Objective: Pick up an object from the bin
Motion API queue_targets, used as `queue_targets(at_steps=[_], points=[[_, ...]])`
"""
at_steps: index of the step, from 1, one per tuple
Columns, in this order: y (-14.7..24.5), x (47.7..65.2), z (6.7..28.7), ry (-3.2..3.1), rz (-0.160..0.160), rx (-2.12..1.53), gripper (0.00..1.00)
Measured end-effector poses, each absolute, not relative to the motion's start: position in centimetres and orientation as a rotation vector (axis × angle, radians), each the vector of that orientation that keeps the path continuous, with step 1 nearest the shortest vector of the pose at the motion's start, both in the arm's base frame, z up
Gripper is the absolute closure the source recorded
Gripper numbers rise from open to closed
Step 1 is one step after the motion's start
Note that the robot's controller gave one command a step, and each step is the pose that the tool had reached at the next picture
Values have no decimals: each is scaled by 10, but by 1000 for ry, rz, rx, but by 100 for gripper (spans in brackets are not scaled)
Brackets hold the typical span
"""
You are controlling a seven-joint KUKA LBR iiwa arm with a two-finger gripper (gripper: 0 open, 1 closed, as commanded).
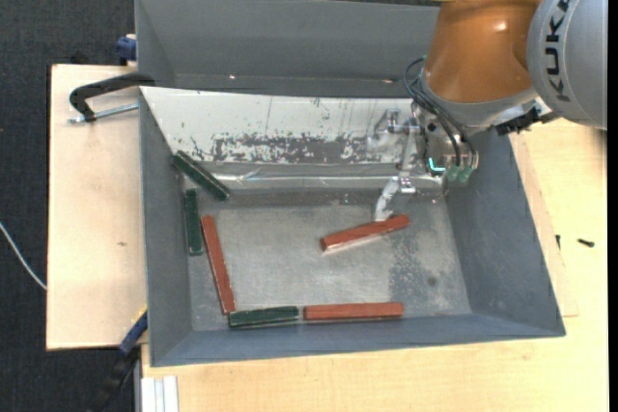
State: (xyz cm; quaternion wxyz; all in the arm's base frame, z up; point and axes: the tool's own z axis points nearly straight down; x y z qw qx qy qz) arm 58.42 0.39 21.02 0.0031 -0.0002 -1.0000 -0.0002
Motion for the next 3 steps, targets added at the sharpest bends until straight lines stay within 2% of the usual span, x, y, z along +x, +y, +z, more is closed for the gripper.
queue_targets(at_steps=[1,2,3], points=[[4,586,214,-3143,-1,-1,0],[-8,585,163,-3148,-3,-79,0],[-18,574,88,-3144,-5,193,100]])
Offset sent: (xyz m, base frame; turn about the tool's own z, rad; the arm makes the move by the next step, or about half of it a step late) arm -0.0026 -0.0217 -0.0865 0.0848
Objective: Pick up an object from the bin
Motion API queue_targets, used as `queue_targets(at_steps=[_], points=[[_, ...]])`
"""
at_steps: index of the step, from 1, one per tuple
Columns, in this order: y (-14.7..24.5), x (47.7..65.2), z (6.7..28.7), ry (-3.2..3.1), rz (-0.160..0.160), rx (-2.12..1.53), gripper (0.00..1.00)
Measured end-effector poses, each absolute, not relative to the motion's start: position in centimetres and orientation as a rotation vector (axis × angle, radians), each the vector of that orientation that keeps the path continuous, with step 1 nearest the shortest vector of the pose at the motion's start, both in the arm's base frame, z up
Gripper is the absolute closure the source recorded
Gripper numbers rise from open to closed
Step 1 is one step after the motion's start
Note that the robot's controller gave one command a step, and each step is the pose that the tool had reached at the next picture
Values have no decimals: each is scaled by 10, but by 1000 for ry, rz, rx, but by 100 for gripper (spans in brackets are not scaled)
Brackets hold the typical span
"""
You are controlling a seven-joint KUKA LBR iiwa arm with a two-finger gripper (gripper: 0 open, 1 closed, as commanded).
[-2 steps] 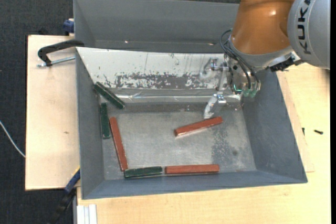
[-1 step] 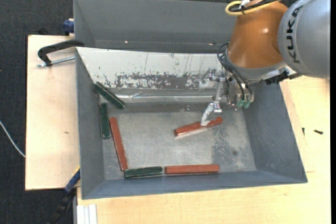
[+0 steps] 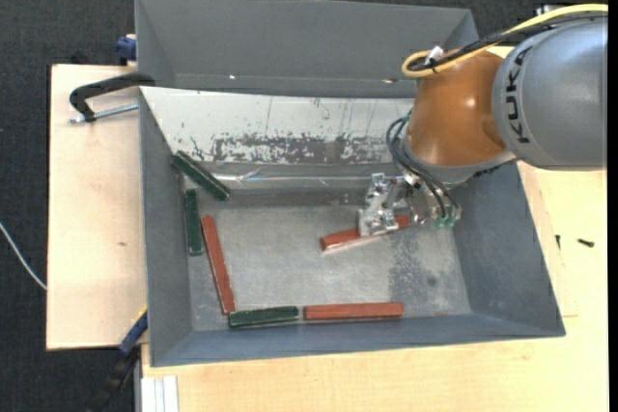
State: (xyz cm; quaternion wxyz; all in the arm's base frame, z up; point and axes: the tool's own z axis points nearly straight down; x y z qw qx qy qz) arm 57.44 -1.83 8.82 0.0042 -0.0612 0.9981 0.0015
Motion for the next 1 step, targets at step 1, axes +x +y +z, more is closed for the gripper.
queue_targets(at_steps=[1], points=[[-19,570,75,3128,1,-191,0]])
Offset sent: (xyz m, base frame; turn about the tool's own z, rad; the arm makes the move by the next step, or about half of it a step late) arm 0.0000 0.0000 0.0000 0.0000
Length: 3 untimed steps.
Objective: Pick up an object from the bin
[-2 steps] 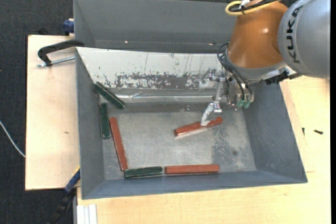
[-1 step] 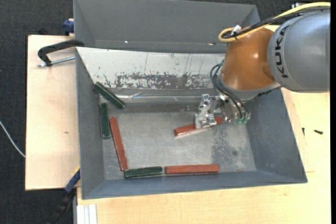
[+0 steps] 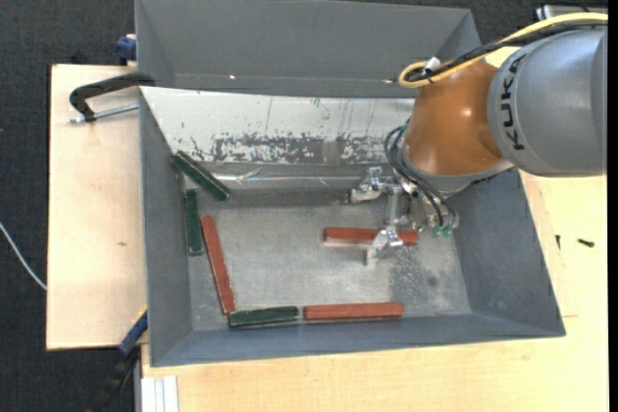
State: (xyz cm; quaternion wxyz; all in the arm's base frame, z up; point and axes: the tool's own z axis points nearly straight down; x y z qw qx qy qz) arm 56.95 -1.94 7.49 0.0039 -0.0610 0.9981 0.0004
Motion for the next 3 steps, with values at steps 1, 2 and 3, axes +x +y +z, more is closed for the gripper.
queue_targets(at_steps=[1,2,3], points=[[-20,568,77,3140,2,-192,100],[-20,568,77,3140,2,-191,100],[-15,576,221,3129,0,-164,100]])
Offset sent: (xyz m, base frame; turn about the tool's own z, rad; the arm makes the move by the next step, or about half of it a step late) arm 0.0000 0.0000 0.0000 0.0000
